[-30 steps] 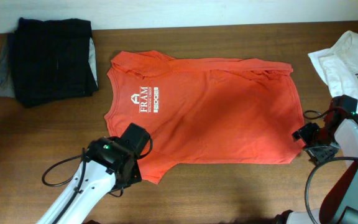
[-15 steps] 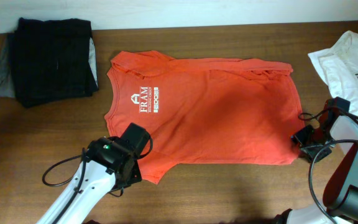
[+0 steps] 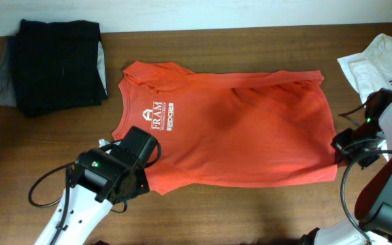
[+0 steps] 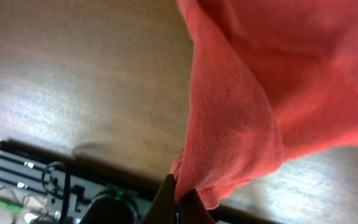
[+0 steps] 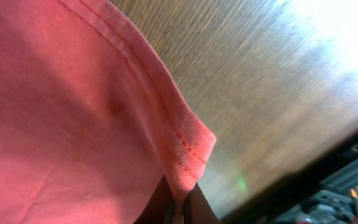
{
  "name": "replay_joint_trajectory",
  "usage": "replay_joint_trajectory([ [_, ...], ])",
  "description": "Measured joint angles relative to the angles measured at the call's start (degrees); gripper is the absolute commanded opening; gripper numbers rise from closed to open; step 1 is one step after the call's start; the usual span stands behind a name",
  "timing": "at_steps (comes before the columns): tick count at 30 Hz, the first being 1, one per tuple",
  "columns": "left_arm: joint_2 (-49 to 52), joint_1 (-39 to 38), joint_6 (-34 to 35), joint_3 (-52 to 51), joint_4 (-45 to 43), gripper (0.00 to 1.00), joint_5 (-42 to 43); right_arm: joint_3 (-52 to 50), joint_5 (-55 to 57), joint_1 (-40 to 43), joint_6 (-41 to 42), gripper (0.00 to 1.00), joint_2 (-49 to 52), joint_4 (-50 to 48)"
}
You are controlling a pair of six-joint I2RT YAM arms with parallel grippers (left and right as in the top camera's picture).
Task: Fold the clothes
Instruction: 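Fold the bottom half up over the top half with both grippers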
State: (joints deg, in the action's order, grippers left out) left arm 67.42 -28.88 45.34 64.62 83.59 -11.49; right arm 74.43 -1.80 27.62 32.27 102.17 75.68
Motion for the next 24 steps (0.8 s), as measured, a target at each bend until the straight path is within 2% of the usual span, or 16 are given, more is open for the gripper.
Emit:
replay_joint_trajectory([
  [4,-0.02,-0.02,0.15,0.02,-6.38,0.01,-2.38,3.89,0.46,-0.11,-0.59,0.04,-0.35,1.01],
  [6,0.02,-0.02,0.28,0.11,-12.48,0.01,-6.21,3.98,0.42,-0.74,-0.76,0.04,-0.44,-1.07],
  [10,2.25,-0.02,0.63,0.11,-22.21,0.01,-14.86,4.09,-1.55,-4.52,-0.81,0.04,-0.44,-9.55],
  [14,9.05,0.2,0.83,0.24,-31.47,0.01,-23.41,4.15,-3.41,-8.59,-1.2,0.04,-0.44,-20.79],
  [18,18.03,5.4,0.76,0.31,-39.67,0.01,-27.8,4.22,-3.74,-9.18,-1.62,0.04,-0.44,-28.74],
  [24,27.61,13.33,0.79,0.33,-49.2,0.01,-28.0,4.22,-3.72,-9.25,-2.95,0.04,-0.44,-34.62],
])
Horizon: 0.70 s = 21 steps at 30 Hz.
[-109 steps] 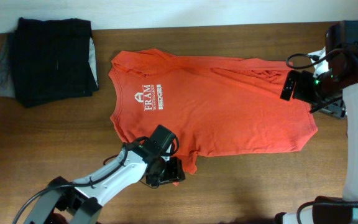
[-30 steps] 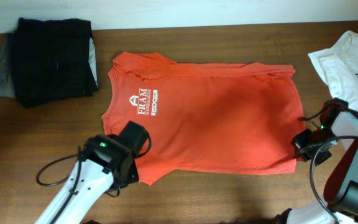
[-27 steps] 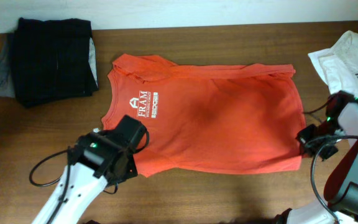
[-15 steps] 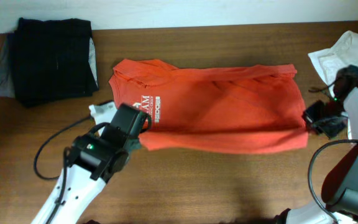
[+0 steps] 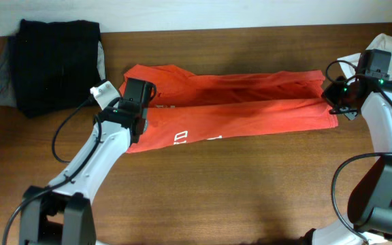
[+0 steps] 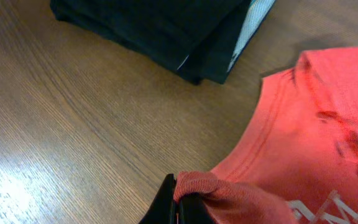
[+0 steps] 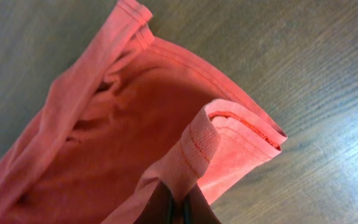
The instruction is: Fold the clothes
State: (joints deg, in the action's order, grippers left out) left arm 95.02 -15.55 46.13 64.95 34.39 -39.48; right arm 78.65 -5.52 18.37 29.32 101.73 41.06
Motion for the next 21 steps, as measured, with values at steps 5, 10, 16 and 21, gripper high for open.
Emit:
replay_joint_trajectory([
  [5,3.61,0.17,0.02,0.07,-5.44,0.06,2.58,0.0,0.04,-0.22,-0.22,0.04,2.62,-4.17],
  [10,8.87,0.28,0.02,0.11,-11.65,0.99,4.85,0.0,0.83,-2.43,-2.19,0.98,6.56,-8.76],
  [16,9.84,0.26,-14.34,3.72,-11.69,0.99,5.33,9.05,1.99,-2.38,-4.66,0.98,7.3,3.32],
  [21,9.79,3.65,-24.94,13.55,-14.99,0.99,19.8,23.54,0.55,-3.41,-9.03,0.98,7.21,11.8],
])
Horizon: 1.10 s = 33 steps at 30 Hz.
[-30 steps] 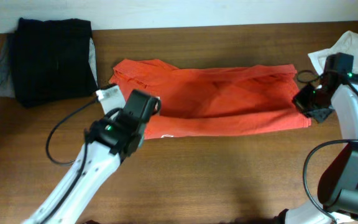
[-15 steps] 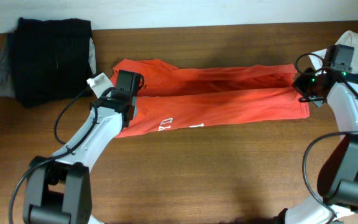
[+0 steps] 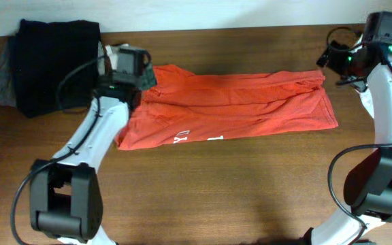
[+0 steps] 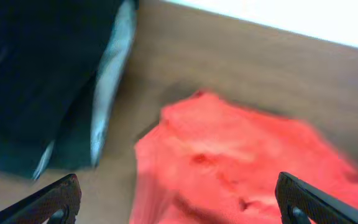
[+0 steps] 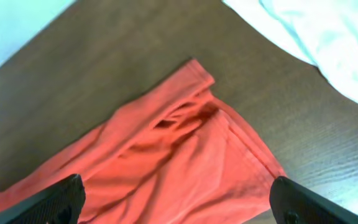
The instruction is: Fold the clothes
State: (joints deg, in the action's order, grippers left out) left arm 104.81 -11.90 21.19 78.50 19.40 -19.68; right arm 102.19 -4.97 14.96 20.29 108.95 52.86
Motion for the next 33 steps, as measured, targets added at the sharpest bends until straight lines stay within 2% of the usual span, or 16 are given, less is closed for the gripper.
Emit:
replay_joint_trajectory([
  [3,1.4,4.7,-5.53,2.86,-1.22,0.99,14.16,0.2,-0.42,-2.1,-1.97,0.99,0.0,2.47],
  [5,5.33,5.27,-7.45,5.2,-0.74,0.99,19.78,0.2,-0.55,-3.76,-2.58,0.98,0.0,2.93],
  [11,17.99,4.96,-9.51,5.55,-3.06,0.98,25.31,0.17,-0.55,-6.78,-2.78,0.98,0.0,6.71],
  [12,18.95,4.96,-9.49,5.55,-3.21,0.95,25.51,0.13,-0.55,-6.99,-2.78,0.98,0.0,6.78],
  [14,19.43,4.96,-9.68,5.57,-3.67,0.71,25.53,-0.02,-0.57,-7.3,-2.75,0.98,0.0,6.78],
  [16,19.47,4.96,-9.77,5.57,-4.11,0.61,25.46,-0.09,-0.52,-7.3,-2.8,0.98,0.0,6.75],
  [17,19.47,4.96,-9.86,5.57,-4.48,0.5,25.49,-0.09,-0.2,-7.3,-2.8,0.98,0.0,6.73],
  [19,19.47,4.96,-9.88,5.57,-4.66,0.45,25.51,-0.09,1.51,-7.3,-2.73,0.98,0.0,6.67],
  [20,19.47,4.96,-9.88,5.6,-4.68,0.35,25.51,-0.09,2.12,-7.3,-2.82,0.98,0.0,6.64],
  [21,19.47,4.96,-9.94,5.64,-4.66,0.18,25.49,-0.09,2.69,-7.3,-2.8,0.98,0.0,6.54],
  [24,19.5,4.96,-9.84,7.32,-2.95,0.01,25.46,-0.09,3.61,-7.3,-2.8,0.98,0.0,6.05],
  [31,19.47,4.96,-9.88,11.43,1.22,0.01,24.76,-0.09,4.31,-7.3,-2.97,0.98,1.77,5.64],
  [32,19.47,4.96,-9.88,11.45,2.29,0.41,23.96,-0.09,4.68,-7.3,-2.97,0.98,3.06,5.64],
  [33,19.37,4.96,-9.88,11.5,3.08,0.56,23.61,-0.09,4.92,-7.3,-2.95,0.98,4.35,5.6],
])
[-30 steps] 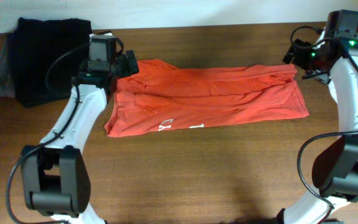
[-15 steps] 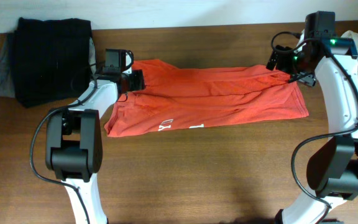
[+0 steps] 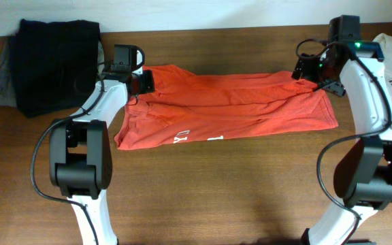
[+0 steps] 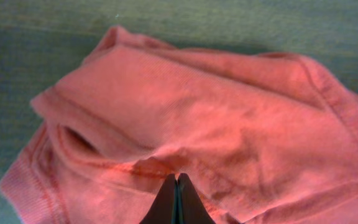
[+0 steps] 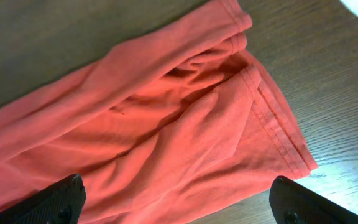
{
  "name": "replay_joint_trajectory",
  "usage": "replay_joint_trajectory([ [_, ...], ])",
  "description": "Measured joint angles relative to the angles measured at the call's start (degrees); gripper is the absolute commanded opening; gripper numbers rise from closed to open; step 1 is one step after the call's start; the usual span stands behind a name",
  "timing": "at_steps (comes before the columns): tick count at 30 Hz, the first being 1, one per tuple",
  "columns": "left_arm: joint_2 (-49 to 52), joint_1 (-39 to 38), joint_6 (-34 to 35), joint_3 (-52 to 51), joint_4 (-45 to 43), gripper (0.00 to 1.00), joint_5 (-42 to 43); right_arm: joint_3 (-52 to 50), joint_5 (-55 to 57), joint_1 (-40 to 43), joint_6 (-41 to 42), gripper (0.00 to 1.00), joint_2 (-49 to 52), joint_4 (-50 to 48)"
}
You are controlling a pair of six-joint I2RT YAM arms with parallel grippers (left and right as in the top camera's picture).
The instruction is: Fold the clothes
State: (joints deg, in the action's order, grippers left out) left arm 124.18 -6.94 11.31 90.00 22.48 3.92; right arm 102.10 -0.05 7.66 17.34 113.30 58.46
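The red shirt [image 3: 237,109] lies folded in half lengthwise across the table, white print showing near its front edge. My left gripper [image 3: 140,83] is at the shirt's far left corner. In the left wrist view it [image 4: 178,179] is shut, tips pinched into a crease of the red fabric [image 4: 185,112]. My right gripper [image 3: 312,73] hovers over the far right corner. In the right wrist view it [image 5: 178,202] is open, fingers [image 5: 61,196] wide apart above the hemmed end [image 5: 272,118], holding nothing.
A folded black stack [image 3: 56,64] over a grey garment sits at the far left, close to my left arm. A white garment [image 3: 390,64] lies at the right edge. Bare brown table [image 3: 216,197] stretches in front of the shirt.
My left gripper, open above the shirt's far left corner, is now down on the fabric and shut on it. My right gripper stays open, now lower over the right end. The shirt's outline is unchanged.
The shirt lay spread flat with both grippers shut on its near corners. Then the near edge was held partway over the far half. Then the shirt lay folded in half with both grippers open at the far corners. Now the left is shut on fabric again.
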Motion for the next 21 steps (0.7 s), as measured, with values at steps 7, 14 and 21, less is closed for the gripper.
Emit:
replay_joint_trajectory([
  [7,0.61,0.0,0.0,0.24,3.26,0.57,-0.94,-0.02,0.0,0.0,0.0,0.98,1.33,0.15],
  [14,1.99,0.0,-0.11,0.35,0.63,0.06,-0.96,-0.02,-0.02,0.0,-0.02,0.98,1.33,-0.63],
  [21,2.69,0.0,-0.2,0.42,0.92,0.5,-1.42,-0.02,0.0,0.0,-0.02,0.98,1.33,-0.61],
])
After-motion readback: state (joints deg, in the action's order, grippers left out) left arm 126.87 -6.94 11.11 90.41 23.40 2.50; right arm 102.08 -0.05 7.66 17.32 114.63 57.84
